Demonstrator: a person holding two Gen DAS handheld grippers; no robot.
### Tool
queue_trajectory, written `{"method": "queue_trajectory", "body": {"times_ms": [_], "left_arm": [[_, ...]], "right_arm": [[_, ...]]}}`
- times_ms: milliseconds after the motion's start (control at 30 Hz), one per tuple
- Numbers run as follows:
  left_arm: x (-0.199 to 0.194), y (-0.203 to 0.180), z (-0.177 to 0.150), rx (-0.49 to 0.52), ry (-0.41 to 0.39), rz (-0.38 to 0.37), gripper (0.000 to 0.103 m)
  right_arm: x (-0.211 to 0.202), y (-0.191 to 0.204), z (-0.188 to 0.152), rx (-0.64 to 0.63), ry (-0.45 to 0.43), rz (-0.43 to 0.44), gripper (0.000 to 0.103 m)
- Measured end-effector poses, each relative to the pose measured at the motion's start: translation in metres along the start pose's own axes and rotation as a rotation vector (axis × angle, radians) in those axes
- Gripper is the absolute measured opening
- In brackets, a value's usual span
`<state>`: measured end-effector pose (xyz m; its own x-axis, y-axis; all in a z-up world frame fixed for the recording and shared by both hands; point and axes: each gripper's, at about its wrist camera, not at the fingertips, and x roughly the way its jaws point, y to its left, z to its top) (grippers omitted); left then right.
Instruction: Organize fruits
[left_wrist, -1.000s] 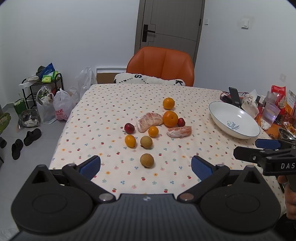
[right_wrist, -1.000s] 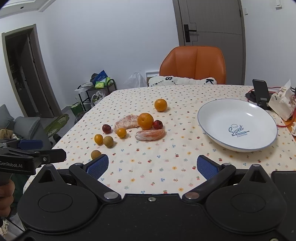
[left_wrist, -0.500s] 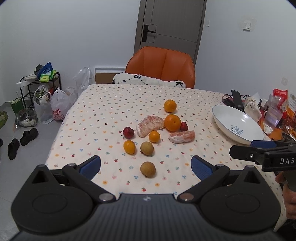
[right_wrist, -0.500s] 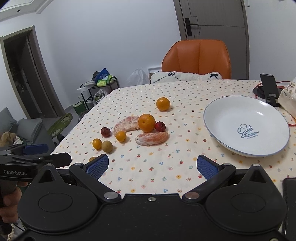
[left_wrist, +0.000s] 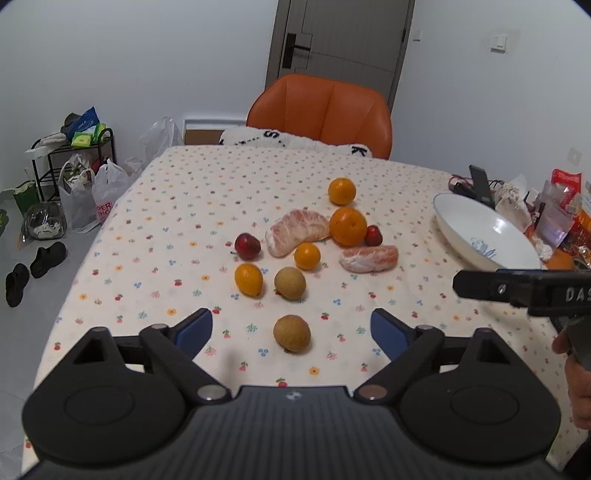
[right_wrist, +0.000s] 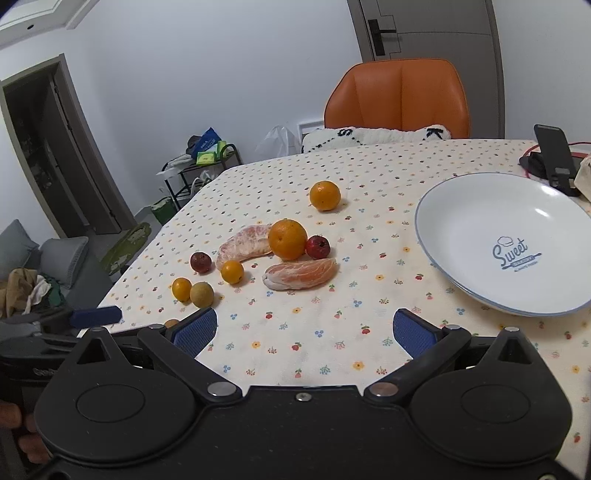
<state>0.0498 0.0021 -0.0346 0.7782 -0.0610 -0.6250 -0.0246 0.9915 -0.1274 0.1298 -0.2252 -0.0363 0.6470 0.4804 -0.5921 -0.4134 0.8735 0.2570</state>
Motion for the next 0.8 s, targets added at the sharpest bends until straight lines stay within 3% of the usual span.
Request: {"method": "queue_trajectory", "body": {"times_ms": [100, 233, 367, 467, 533, 800], "left_arm": [[0.008, 0.001, -0.002, -0.006, 0.013, -0.001, 0.089], [0.017, 0.004, -0.004, -0.011, 0.026, -0.007, 0.071], [0.027, 0.006, -0.005, -0.023, 0.046, -0.015, 0.06], [0.032, 0.009, -0.007, -0.02, 0.045, -0.01, 0.044], [0.034, 0.011, -0.005, -0.019, 0.041, -0.009, 0.027], [0.038, 0.022, 0.005, -0.029, 0.027, 0.005, 0.025]], "right_arm": [[0.006, -0.002, 0.001, 0.003, 0.006, -0.002, 0.103], [0.014, -0.003, 0.001, 0.0, 0.011, 0.019, 0.103], [0.023, -0.003, 0.001, -0.001, 0.013, 0.038, 0.103], [0.032, -0.002, 0.003, -0.008, 0.017, 0.045, 0.103], [0.039, -0.001, 0.005, -0.012, 0.017, 0.041, 0.102], [0.064, 0.004, 0.015, -0.03, 0.03, -0.006, 0.101]]}}
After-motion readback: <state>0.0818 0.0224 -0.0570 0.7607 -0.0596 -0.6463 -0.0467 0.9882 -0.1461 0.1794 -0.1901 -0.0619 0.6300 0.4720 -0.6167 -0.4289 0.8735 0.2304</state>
